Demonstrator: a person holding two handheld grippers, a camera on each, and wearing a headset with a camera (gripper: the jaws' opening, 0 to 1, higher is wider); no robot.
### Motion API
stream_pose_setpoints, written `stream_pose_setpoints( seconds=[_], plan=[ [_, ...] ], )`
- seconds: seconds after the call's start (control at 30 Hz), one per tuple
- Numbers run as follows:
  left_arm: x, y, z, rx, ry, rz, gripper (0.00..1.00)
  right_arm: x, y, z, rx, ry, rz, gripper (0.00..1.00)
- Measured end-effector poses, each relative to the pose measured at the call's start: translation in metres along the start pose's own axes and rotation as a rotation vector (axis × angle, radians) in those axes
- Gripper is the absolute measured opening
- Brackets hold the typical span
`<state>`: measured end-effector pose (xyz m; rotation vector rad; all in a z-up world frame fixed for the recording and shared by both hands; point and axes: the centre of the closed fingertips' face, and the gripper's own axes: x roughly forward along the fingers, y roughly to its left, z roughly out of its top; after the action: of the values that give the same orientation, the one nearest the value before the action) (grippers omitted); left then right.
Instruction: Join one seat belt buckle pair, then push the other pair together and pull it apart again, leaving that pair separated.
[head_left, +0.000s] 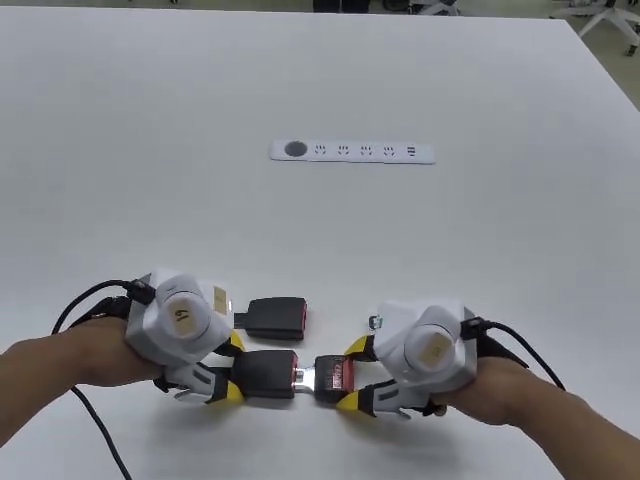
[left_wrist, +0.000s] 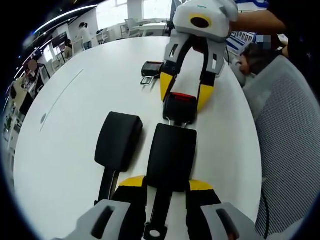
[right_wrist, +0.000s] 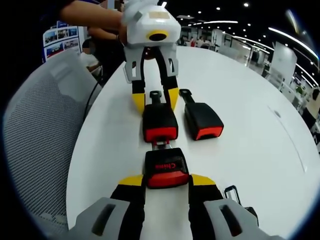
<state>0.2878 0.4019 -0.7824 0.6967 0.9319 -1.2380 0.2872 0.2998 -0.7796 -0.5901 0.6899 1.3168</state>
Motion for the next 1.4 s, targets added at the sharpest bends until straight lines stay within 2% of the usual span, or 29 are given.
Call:
stream_pose_setpoints(
  seconds=[0.4, 0.87, 0.9, 0.97, 1.03, 1.17, 1.3, 1.33, 1.4],
  plan=[
    [0.000, -0.001, 0.000, -0.005, -0.001, 0.003, 0.30, 0.008, 0.003, 0.009, 0.013, 0.004, -0.005, 0.28],
    [-0.001, -0.002, 0.000, -0.015, 0.005, 0.006, 0.30, 0.010, 0.006, 0.010, 0.035, 0.015, -0.013, 0.28],
    [-0.002, -0.001, 0.000, -0.010, 0.002, 0.006, 0.30, 0.006, 0.006, 0.017, 0.046, -0.008, -0.033, 0.28],
    [-0.002, -0.001, 0.001, -0.017, 0.000, 0.007, 0.30, 0.000, 0.015, 0.014, 0.035, 0.016, -0.016, 0.28],
    [-0.002, -0.001, 0.002, -0.017, 0.002, 0.008, 0.30, -0.001, 0.015, 0.015, 0.032, 0.018, -0.015, 0.28],
    [-0.002, 0.000, 0.001, 0.002, 0.006, 0.003, 0.30, -0.002, 0.012, 0.013, 0.025, 0.011, -0.014, 0.28],
    [-0.002, -0.001, 0.002, 0.009, 0.002, 0.000, 0.30, -0.007, 0.010, 0.012, 0.021, -0.022, -0.003, 0.28],
    [-0.002, -0.001, 0.003, 0.025, 0.005, 0.000, 0.30, -0.004, 0.007, 0.012, 0.025, -0.021, 0.000, 0.28],
    [-0.002, 0.000, 0.004, 0.021, 0.008, 0.000, 0.30, -0.001, 0.006, 0.013, 0.015, -0.013, -0.003, 0.28]
  ],
)
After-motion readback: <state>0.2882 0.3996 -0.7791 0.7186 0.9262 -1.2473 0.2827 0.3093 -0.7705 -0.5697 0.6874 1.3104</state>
